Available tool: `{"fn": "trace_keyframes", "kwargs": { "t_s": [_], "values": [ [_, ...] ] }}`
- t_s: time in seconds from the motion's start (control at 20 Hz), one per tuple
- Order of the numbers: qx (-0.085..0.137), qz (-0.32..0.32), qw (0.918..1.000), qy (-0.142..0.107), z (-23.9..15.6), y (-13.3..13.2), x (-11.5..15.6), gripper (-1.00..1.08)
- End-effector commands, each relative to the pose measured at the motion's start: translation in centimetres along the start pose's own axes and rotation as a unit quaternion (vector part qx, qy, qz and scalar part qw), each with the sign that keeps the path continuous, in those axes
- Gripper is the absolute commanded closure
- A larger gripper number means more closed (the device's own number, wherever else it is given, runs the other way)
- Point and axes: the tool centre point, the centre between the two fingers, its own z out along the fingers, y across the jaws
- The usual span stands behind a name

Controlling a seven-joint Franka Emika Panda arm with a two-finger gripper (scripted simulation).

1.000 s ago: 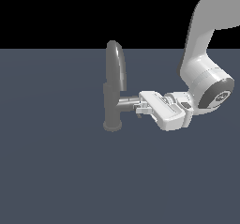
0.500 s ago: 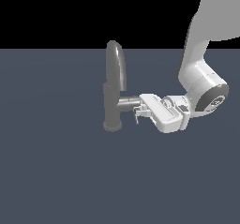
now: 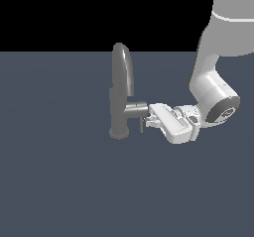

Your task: Turn on the faucet by rotating a designated handle.

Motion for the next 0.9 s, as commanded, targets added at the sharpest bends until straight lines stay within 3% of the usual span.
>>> {"fn": "trace_keyframes", "kwargs": {
  "t_s": [0.0,0.85],
  "values": [
    [0.001,0.005,1.0,0.0,0.1,-0.1,0.7,1.08],
    [-0.003,0.015,0.9999,-0.005,1.2,-3.9,3.0,1.08]
  ]
}}
